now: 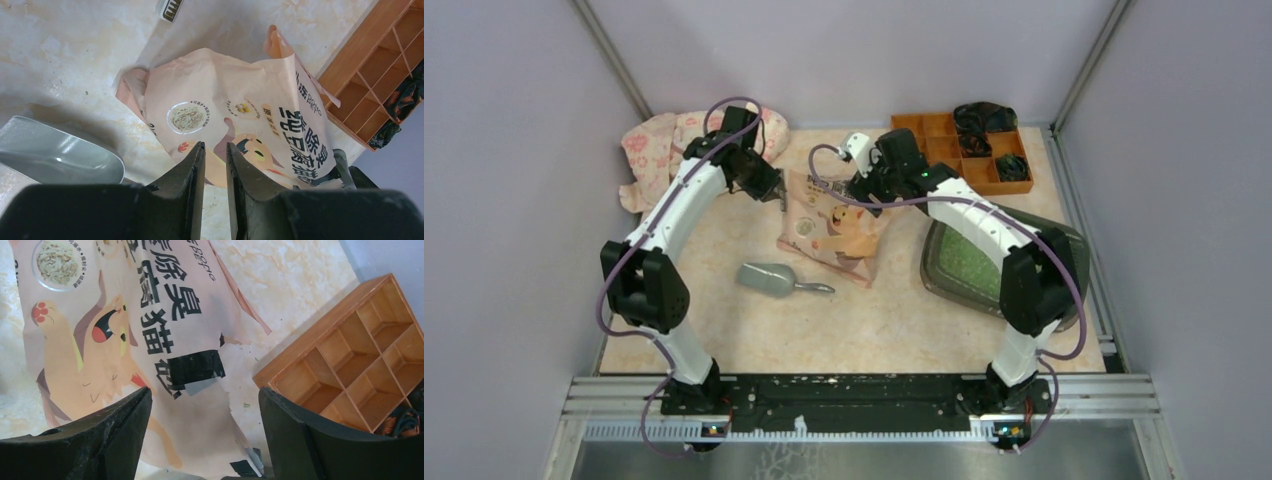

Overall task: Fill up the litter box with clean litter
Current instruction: Close the cat litter bag at the center of the board.

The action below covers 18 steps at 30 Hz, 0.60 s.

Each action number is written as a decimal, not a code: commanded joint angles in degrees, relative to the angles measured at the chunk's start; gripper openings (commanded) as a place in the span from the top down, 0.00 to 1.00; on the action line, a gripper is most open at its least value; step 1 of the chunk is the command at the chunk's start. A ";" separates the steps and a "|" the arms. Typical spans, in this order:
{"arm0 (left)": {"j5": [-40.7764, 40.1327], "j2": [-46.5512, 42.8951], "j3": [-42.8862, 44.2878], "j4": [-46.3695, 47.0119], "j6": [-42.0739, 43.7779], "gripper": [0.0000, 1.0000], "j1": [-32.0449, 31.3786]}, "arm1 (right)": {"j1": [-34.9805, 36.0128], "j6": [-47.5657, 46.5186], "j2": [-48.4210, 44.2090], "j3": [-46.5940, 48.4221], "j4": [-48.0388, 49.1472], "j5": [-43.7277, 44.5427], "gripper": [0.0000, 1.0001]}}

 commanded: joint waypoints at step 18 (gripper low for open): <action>2.97 0.94 1.22 1.64 0.87 0.74 0.67 | 1.36 0.37 3.31 5.41 -6.24 -8.73 0.18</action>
